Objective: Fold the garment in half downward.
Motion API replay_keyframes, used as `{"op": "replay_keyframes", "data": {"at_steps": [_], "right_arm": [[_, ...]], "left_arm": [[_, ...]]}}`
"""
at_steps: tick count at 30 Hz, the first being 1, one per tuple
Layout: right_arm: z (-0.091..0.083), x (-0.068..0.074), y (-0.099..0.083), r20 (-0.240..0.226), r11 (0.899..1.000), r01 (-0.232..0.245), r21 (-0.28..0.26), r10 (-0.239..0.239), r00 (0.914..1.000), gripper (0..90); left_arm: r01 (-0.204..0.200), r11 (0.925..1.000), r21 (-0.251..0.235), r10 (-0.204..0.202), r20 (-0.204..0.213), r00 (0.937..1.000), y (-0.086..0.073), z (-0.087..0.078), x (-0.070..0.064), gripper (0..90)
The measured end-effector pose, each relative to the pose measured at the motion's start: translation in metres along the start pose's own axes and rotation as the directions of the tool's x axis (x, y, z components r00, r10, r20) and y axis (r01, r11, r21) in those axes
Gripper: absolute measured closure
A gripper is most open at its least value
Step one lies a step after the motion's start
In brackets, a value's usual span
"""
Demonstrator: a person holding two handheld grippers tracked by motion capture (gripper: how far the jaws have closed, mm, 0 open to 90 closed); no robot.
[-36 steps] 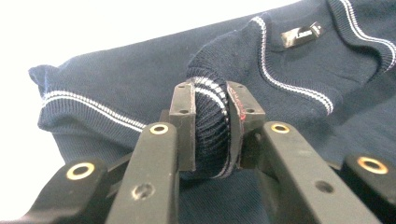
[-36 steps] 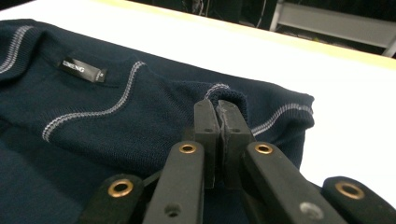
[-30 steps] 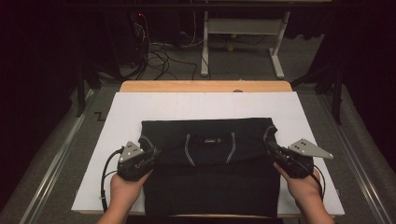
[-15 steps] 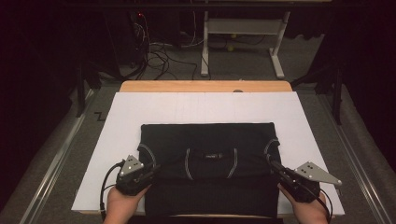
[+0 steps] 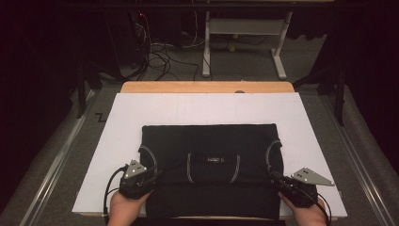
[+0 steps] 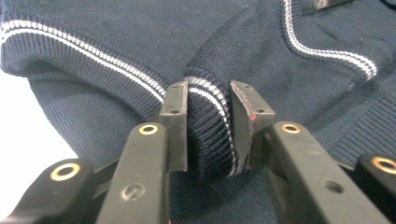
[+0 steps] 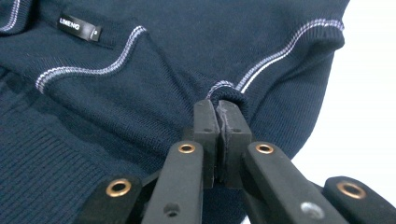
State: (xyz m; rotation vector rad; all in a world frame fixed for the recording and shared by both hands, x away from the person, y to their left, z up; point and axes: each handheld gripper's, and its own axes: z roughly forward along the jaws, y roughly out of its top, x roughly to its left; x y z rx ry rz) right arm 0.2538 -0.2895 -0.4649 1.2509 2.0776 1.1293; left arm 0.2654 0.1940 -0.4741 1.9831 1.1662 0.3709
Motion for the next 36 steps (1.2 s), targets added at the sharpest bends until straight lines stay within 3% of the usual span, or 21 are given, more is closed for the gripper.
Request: {"op": "replay_keyframes", "data": {"at_steps": [3,10,15,19,22,28,36], "right_arm": [[0.001,-0.001,-0.001,-0.001,1.0,-0.008,-0.001,0.008,1.0,86.5],[-0.005,-0.003,0.005,-0.019,0.997,-0.041,-0.072,0.04,0.999,59.5],[-0.01,0.0,0.023,-0.027,0.992,-0.033,-0.126,0.03,0.9992,50.8],[-0.005,0.004,0.044,-0.039,0.99,-0.009,-0.138,0.003,0.9992,46.9],[0.005,0.01,0.059,-0.047,0.992,0.011,-0.129,-0.017,0.9987,46.5],[0.034,0.023,0.08,-0.075,0.996,0.033,-0.086,-0.04,0.9964,46.1],[0.065,0.034,0.082,-0.09,1.0,0.016,-0.011,-0.017,0.9958,48.4]], "left_arm": [[0.01,1.0,0.001,-0.01,-0.004,0.9999,0.0,0.001,0.001,59.7],[0.031,0.9988,-0.039,-0.03,0.004,0.9995,0.005,-0.003,0.005,44.4],[0.021,0.9974,-0.068,-0.02,0.025,0.9995,0.027,-0.01,0.004,36.4],[0.016,0.9958,-0.09,-0.013,0.039,0.9992,0.046,-0.006,-0.001,33.2],[0.017,0.9979,-0.063,-0.013,0.063,0.9979,0.062,0.005,-0.006,30.1],[0.005,0.9993,-0.037,-0.003,0.072,0.9974,0.088,0.028,-0.02,30.8],[-0.002,0.9986,0.053,-0.001,0.055,0.9985,0.101,0.063,-0.03,31.5]]}}
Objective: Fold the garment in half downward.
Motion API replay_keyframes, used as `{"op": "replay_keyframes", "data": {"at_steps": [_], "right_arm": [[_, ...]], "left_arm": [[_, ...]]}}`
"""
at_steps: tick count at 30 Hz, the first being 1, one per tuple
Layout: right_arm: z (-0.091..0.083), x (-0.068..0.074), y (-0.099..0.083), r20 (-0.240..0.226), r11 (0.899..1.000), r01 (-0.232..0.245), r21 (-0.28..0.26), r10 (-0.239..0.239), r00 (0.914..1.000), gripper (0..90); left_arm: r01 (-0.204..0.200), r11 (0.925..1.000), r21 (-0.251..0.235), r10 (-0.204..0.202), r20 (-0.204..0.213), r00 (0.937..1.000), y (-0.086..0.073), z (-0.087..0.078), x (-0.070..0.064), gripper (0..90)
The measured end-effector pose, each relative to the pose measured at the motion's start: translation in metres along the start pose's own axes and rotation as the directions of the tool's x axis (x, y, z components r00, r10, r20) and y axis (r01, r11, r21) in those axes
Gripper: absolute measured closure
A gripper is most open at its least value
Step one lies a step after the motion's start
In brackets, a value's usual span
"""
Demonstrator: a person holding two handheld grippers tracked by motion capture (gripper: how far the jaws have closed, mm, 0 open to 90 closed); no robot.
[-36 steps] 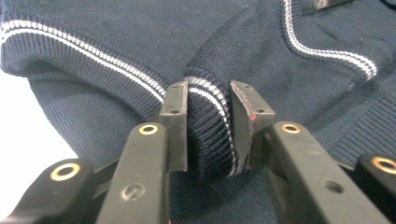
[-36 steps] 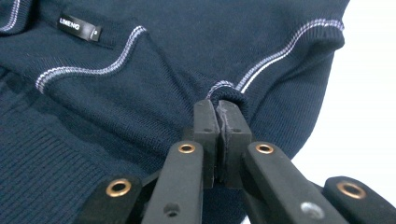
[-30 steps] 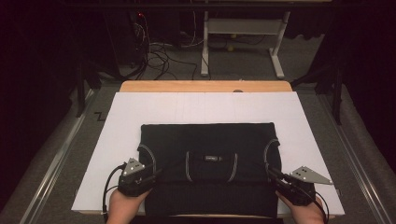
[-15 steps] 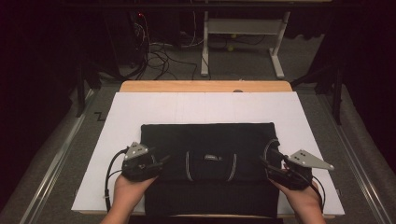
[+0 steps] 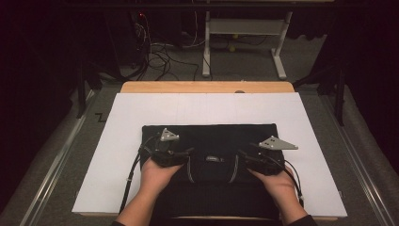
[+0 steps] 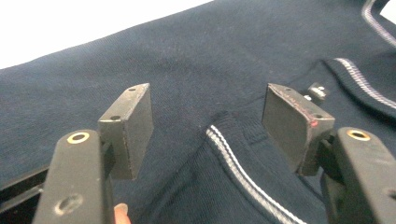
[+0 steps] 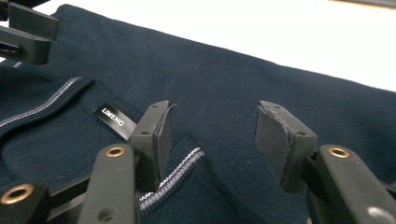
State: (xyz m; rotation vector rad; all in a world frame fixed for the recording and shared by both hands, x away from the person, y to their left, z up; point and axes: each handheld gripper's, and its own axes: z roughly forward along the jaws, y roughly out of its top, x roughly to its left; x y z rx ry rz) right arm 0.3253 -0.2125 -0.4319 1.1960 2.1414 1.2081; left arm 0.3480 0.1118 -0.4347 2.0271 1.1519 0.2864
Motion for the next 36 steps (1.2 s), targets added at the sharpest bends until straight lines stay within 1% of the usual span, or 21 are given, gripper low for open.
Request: {"op": "replay_keyframes", "data": {"at_steps": [3,5,6,7,9,11,14,16,17,19,21,22,23,24,26,29,31,33,34,36], "right_arm": [[0.014,0.003,-0.003,-0.012,0.999,-0.007,0.039,0.007,0.9999,51.2],[0.021,0.006,-0.006,-0.012,0.998,-0.006,0.067,0.006,0.9999,52.6],[0.025,0.007,-0.007,-0.01,0.997,-0.007,0.082,0.008,0.9999,53.5],[0.029,0.008,-0.007,-0.007,0.996,-0.001,0.094,0.002,1.0,54.1],[0.036,0.01,-0.009,-0.003,0.993,-0.003,0.12,0.004,1.0,55.5],[0.039,0.011,-0.011,0.001,0.991,-0.006,0.136,0.006,1.0,56.0],[0.044,0.011,-0.014,-0.003,0.986,-0.014,0.169,0.015,0.9999,55.4],[0.046,0.012,-0.015,-0.002,0.984,-0.006,0.176,0.007,1.0,56.6],[0.046,0.012,-0.015,-0.007,0.984,-0.005,0.176,0.007,0.9999,58.4],[0.047,0.011,-0.015,-0.026,0.984,-0.019,0.176,0.024,0.9994,63.1],[0.046,0.011,-0.015,-0.036,0.984,-0.018,0.175,0.025,0.999,71.0],[0.046,0.011,-0.015,-0.04,0.985,-0.016,0.172,0.024,0.9989,74.8],[0.045,0.012,-0.015,-0.044,0.985,-0.011,0.173,0.018,0.9989,77.5],[0.045,0.013,-0.015,-0.045,0.986,0.004,0.166,0.003,0.999,78.9],[0.04,0.016,-0.015,-0.041,0.989,0.037,0.141,-0.032,0.9986,80.0],[0.03,0.019,-0.015,-0.045,0.995,0.049,0.092,-0.045,0.998,80.5],[0.02,0.022,-0.015,-0.054,0.997,0.056,0.049,-0.054,0.9971,80.6],[0.011,0.024,-0.017,-0.07,0.998,0.064,0.006,-0.064,0.9955,80.7],[0.005,0.026,-0.018,-0.077,0.998,0.069,-0.007,-0.069,0.9946,80.7],[-0.004,0.029,-0.02,-0.099,0.998,0.063,-0.018,-0.065,0.993,80.8]], "left_arm": [[0.012,0.9991,0.041,-0.013,0.007,0.9999,0.0,0.015,-0.001,31.7],[0.019,0.9975,0.067,-0.021,0.024,0.9995,-0.002,0.022,-0.001,35.8],[0.017,0.9967,0.079,-0.019,0.031,0.9993,-0.003,0.025,-0.003,38.6],[0.005,0.9954,0.096,-0.007,0.023,0.9997,-0.005,0.029,-0.004,40.6],[0.006,0.9933,0.116,-0.009,0.02,0.9998,-0.007,0.034,-0.006,44.1],[0.012,0.9938,0.111,-0.014,0.016,0.9998,-0.008,0.035,-0.007,48.1],[-0.002,0.9943,0.106,-0.001,0.03,0.9995,-0.01,0.036,-0.009,56.2],[-0.004,0.9944,0.106,0.0,0.032,0.9995,-0.01,0.037,-0.01,59.4],[-0.003,0.9943,0.107,-0.001,0.034,0.9994,-0.011,0.037,-0.011,61.0],[-0.001,0.9947,0.103,-0.003,0.039,0.9992,-0.011,0.036,-0.01,65.0],[-0.004,0.9954,0.095,0.001,0.035,0.9994,-0.013,0.035,-0.011,70.0],[-0.011,0.9961,0.088,0.009,0.03,0.9995,-0.013,0.034,-0.011,73.0],[-0.017,0.9968,0.079,0.015,0.027,0.9995,-0.014,0.032,-0.012,74.3],[-0.02,0.9977,0.064,0.018,0.025,0.9995,-0.015,0.03,-0.013,74.9],[-0.014,0.9997,0.021,0.013,0.027,0.9995,-0.016,0.023,-0.015,75.4],[-0.026,0.9987,-0.044,0.027,0.031,0.9991,-0.019,0.008,-0.018,75.4],[-0.04,0.9961,-0.079,0.043,0.036,0.9984,-0.023,-0.002,-0.02,75.4],[-0.05,0.992,-0.116,0.055,0.041,0.9976,-0.029,-0.013,-0.024,75.4],[-0.058,0.9902,-0.127,0.064,0.042,0.9971,-0.031,-0.017,-0.025,75.3],[-0.091,0.9834,-0.157,0.097,0.032,0.9948,-0.037,-0.028,-0.031,75.2]]}}
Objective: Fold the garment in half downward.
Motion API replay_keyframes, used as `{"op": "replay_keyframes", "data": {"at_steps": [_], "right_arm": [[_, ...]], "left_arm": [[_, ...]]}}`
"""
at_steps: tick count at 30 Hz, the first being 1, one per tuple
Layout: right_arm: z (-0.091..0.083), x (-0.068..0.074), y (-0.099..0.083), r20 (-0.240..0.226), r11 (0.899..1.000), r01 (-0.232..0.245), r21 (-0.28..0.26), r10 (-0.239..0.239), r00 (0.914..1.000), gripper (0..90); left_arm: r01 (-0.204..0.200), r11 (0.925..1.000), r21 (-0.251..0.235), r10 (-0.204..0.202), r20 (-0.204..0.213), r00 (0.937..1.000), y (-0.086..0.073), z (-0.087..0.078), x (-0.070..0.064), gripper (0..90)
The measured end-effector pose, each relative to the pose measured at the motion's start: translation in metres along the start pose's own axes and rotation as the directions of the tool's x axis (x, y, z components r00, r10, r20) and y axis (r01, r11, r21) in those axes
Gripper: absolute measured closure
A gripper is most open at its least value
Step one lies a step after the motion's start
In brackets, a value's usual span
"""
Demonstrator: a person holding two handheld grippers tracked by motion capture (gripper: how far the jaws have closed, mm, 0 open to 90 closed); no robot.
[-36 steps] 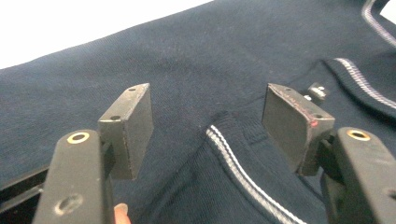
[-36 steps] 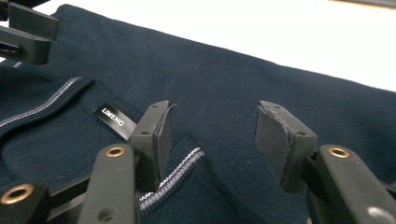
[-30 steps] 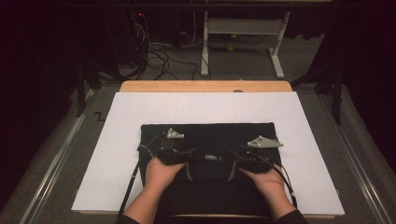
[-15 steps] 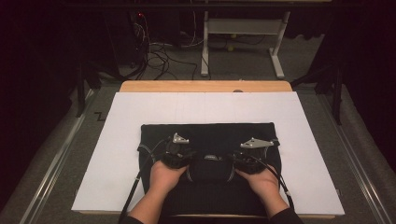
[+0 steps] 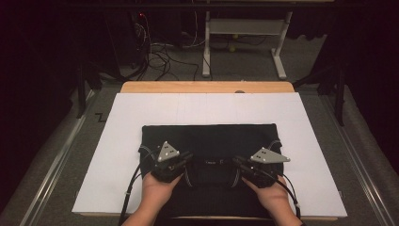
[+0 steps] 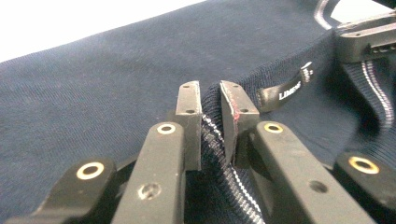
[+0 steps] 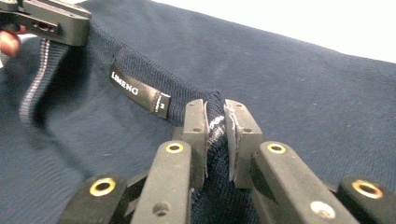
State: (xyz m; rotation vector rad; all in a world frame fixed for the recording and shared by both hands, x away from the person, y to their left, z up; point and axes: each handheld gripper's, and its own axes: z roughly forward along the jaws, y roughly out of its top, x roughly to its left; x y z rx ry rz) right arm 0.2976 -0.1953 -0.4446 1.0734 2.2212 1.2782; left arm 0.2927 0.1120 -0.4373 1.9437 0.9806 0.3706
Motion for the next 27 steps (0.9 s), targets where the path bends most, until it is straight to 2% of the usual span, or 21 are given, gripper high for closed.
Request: {"op": "replay_keyframes", "data": {"at_steps": [4,8,15,20,27], "right_arm": [[-0.014,0.007,-0.003,-0.024,1.0,0.003,-0.03,-0.004,0.9997,81.0],[-0.025,0.015,-0.008,-0.035,0.999,0.03,-0.03,-0.031,0.9989,81.0],[-0.032,0.02,-0.024,-0.044,0.999,0.024,-0.033,-0.026,0.9987,80.9],[-0.037,0.026,-0.03,-0.043,0.998,0.056,-0.02,-0.057,0.9975,80.9],[-0.04,0.026,-0.031,-0.044,0.998,0.051,-0.032,-0.052,0.9977,80.9]], "left_arm": [[-0.015,0.9995,-0.027,0.015,0.011,0.9998,-0.008,-0.012,-0.006,75.1],[-0.026,0.9996,-0.009,0.026,0.03,0.9992,-0.016,-0.018,-0.011,75.1],[-0.059,0.9982,0.012,0.058,0.072,0.9958,-0.033,-0.025,-0.022,74.9],[-0.041,0.9987,0.031,0.038,0.09,0.9952,-0.039,-0.024,-0.026,74.6],[-0.049,0.9987,0.012,0.047,0.095,0.9944,-0.039,-0.028,-0.03,73.8]]}}
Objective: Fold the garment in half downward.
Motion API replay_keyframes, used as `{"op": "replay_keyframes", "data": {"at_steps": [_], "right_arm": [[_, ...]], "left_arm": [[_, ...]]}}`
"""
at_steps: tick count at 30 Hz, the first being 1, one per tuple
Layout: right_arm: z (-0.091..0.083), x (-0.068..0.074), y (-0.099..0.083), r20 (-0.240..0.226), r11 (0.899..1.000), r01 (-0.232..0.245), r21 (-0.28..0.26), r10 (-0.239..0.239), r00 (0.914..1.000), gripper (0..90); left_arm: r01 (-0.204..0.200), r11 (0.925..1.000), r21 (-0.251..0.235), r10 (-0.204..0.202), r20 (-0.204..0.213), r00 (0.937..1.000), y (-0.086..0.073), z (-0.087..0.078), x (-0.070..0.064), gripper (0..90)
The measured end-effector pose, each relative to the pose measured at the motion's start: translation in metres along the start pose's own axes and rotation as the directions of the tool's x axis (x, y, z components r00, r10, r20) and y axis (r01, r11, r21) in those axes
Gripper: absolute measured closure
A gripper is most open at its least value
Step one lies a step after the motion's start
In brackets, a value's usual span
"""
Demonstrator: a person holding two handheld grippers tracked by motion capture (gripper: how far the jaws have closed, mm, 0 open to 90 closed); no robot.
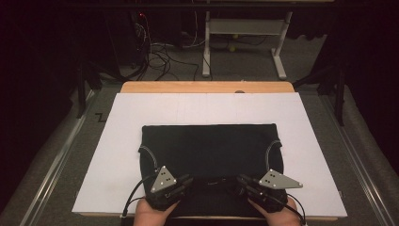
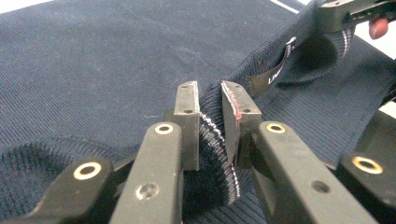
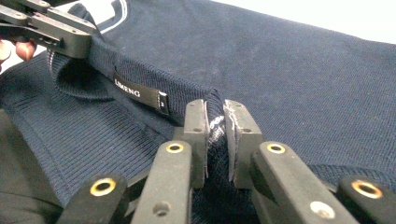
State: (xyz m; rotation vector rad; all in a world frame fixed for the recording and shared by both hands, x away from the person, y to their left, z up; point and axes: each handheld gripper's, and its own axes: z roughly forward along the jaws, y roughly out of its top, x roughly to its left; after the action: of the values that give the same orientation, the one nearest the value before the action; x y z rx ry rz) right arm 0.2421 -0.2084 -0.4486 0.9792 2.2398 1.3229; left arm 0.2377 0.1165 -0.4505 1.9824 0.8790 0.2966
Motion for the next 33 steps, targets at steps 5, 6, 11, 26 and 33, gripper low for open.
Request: {"op": "replay_keyframes", "data": {"at_steps": [5,6,11,26,33], "right_arm": [[-0.002,-0.001,-0.001,-0.002,1.0,0.006,0.002,-0.006,1.0,80.6],[-0.002,-0.001,-0.002,-0.002,1.0,0.007,0.001,-0.007,1.0,80.6],[-0.004,-0.001,-0.003,-0.008,1.0,0.008,0.005,-0.008,0.9999,80.6],[-0.008,0.003,-0.006,-0.019,1.0,0.014,0.01,-0.014,0.9997,80.6],[-0.011,0.006,-0.009,-0.029,1.0,0.021,0.015,-0.021,0.9994,80.6]], "left_arm": [[-0.005,1.0,-0.001,0.005,0.005,1.0,0.0,-0.001,-0.002,73.8],[-0.006,1.0,-0.001,0.006,0.006,1.0,0.0,-0.001,-0.002,73.8],[-0.007,1.0,-0.002,0.007,0.003,1.0,0.0,0.0,-0.002,72.9],[-0.01,0.9999,-0.005,0.011,0.012,0.9999,0.001,-0.003,-0.006,72.9],[-0.017,0.9997,-0.017,0.018,0.02,0.9996,0.002,-0.009,-0.011,70.0]]}}
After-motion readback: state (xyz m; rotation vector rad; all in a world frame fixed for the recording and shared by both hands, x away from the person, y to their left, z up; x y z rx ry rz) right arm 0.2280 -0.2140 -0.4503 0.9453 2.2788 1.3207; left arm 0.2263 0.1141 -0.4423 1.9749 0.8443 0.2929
